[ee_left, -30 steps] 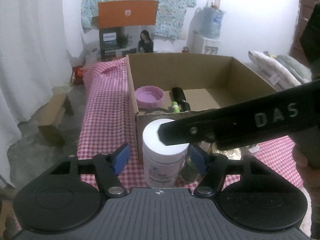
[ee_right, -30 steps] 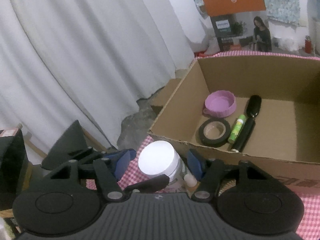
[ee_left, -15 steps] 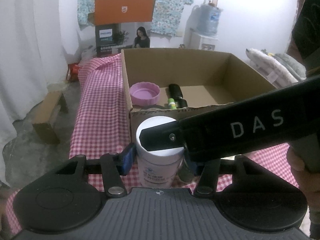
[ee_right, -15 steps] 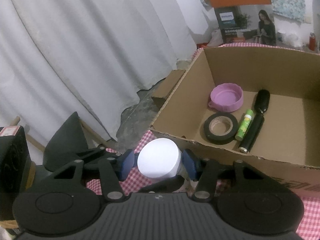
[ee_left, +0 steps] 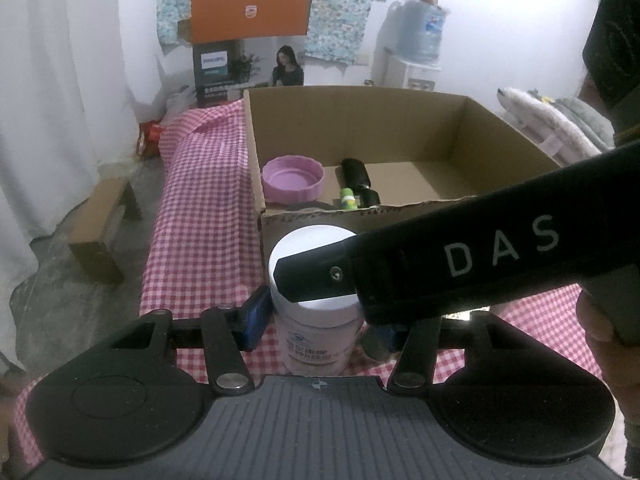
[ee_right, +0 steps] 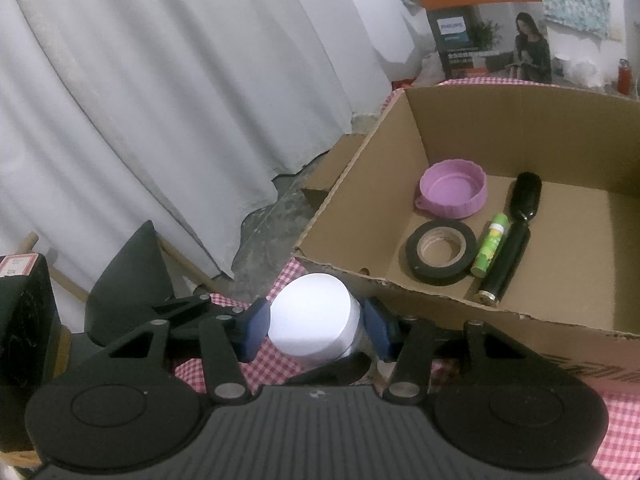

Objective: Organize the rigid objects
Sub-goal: 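Lift the white jar with the right gripper into the box and release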

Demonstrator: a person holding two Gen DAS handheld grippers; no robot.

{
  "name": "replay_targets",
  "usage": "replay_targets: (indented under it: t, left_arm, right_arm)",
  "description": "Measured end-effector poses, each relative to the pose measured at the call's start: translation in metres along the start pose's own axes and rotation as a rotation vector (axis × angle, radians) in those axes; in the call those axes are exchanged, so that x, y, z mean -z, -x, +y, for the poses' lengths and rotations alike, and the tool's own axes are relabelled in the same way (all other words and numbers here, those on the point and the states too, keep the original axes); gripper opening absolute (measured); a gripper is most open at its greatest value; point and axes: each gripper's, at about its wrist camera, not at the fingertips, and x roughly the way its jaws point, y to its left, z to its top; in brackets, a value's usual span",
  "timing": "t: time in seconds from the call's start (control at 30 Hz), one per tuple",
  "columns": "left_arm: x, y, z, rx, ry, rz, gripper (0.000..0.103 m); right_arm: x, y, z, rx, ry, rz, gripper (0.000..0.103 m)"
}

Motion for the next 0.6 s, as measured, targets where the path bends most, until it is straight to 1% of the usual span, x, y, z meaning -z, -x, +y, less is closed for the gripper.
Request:
replay_targets:
  t: [0.6]
  left_arm:
    - [-0.001,0.021,0.008,-0.017,0.017,-0.044,0.053]
  right_arm:
    - [-0.002,0.006,0.018,-0.008,0.045,-0.015,0.055]
